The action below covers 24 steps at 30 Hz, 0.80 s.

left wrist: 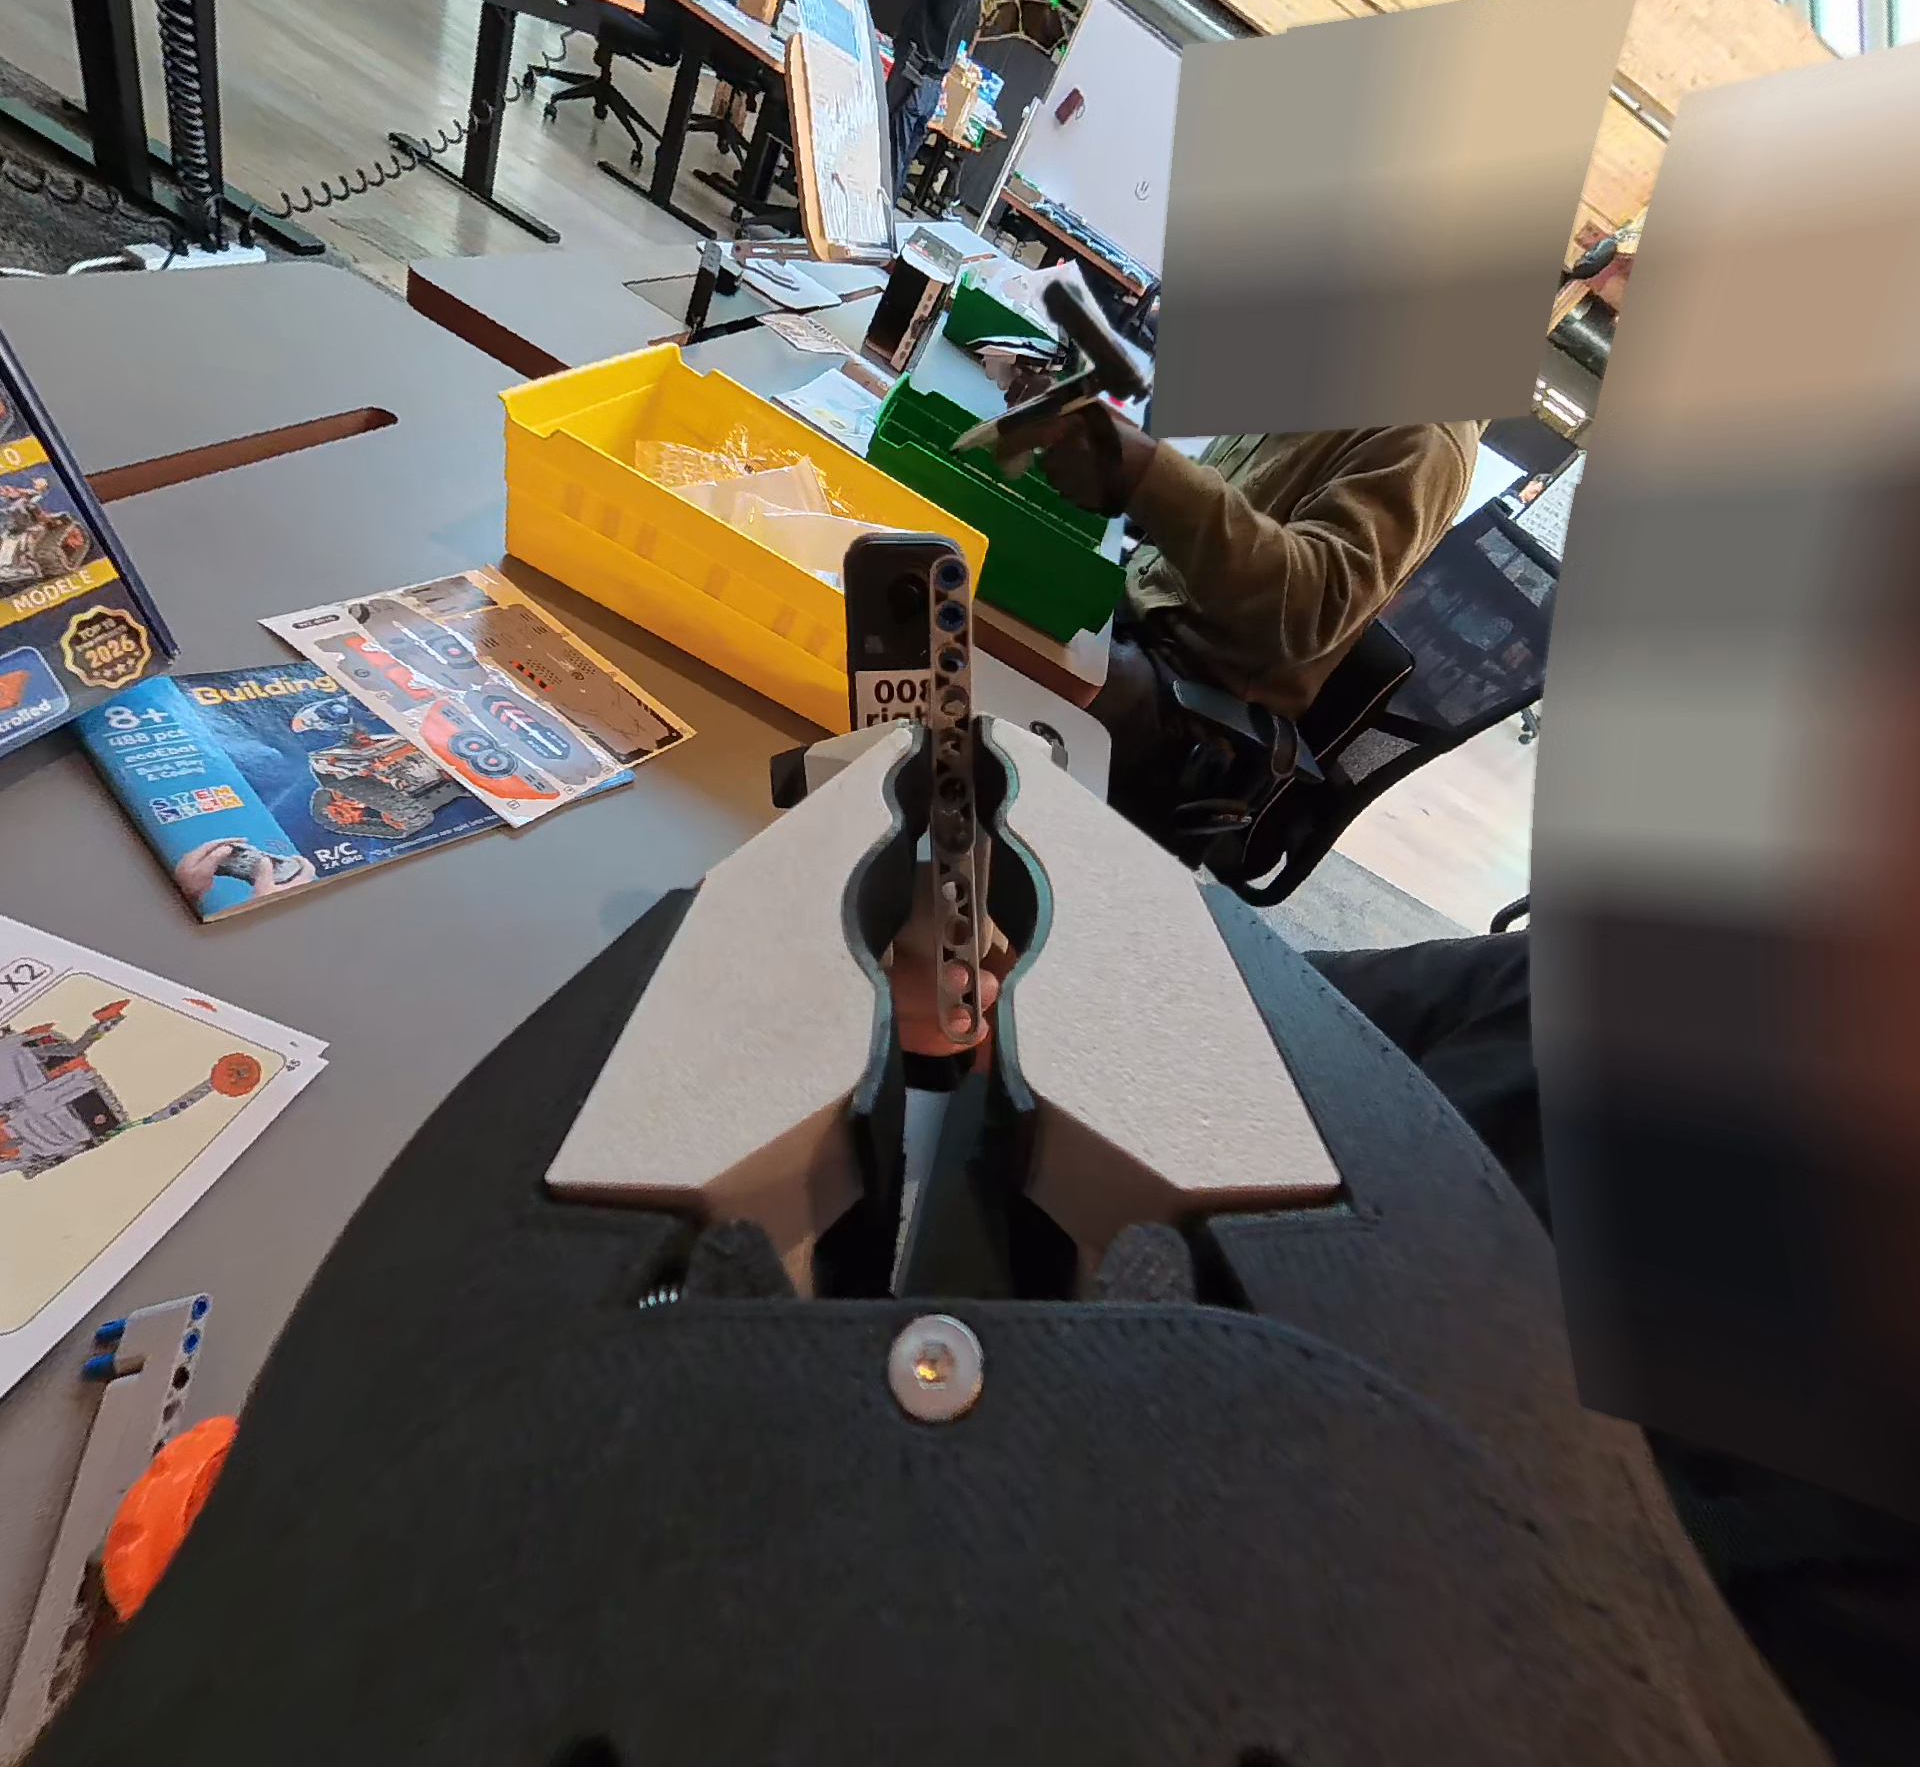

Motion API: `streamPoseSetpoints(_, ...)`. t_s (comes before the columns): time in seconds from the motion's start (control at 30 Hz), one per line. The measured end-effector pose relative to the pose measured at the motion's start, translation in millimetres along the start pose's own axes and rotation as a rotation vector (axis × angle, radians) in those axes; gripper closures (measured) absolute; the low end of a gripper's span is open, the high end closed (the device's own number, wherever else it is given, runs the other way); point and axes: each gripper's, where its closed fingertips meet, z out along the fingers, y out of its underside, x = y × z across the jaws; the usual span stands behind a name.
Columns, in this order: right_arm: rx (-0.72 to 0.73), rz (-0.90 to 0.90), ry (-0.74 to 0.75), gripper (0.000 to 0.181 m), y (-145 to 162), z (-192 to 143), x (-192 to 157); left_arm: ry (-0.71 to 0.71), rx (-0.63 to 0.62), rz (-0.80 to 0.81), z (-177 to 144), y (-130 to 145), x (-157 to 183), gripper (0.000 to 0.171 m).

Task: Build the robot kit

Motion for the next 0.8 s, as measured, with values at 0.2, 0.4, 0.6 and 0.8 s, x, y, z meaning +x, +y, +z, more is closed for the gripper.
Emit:
streamPoseSetpoints(0.2, -0.036, -0.061, 0.048, 0.175, 0.5, 0.1, 3.8, -0.005, 0.017, -0.032, -1.1, -0.7, -4.2, 0.166)
streamPoseSetpoints(0.4, -0.051, -0.043, 0.052, 0.175, 1.2, -0.4, 6.2, 0.018, 0.049, -0.071, -1.6, -1.5, -6.6, 0.166)
streamPoseSetpoints(0.6, -0.081, -0.036, 0.048, 0.175, 4.9, 0.8, 7.2, 0.022, 0.06, -0.08, -0.5, -1.2, -7.2, 0.166)
streamPoseSetpoints(0.8, -0.072, -0.063, 0.042, 0.175, 2.3, 1.4, 3.3, 0.053, 0.082, -0.101, -0.2, -2.5, -4.2, 0.166)
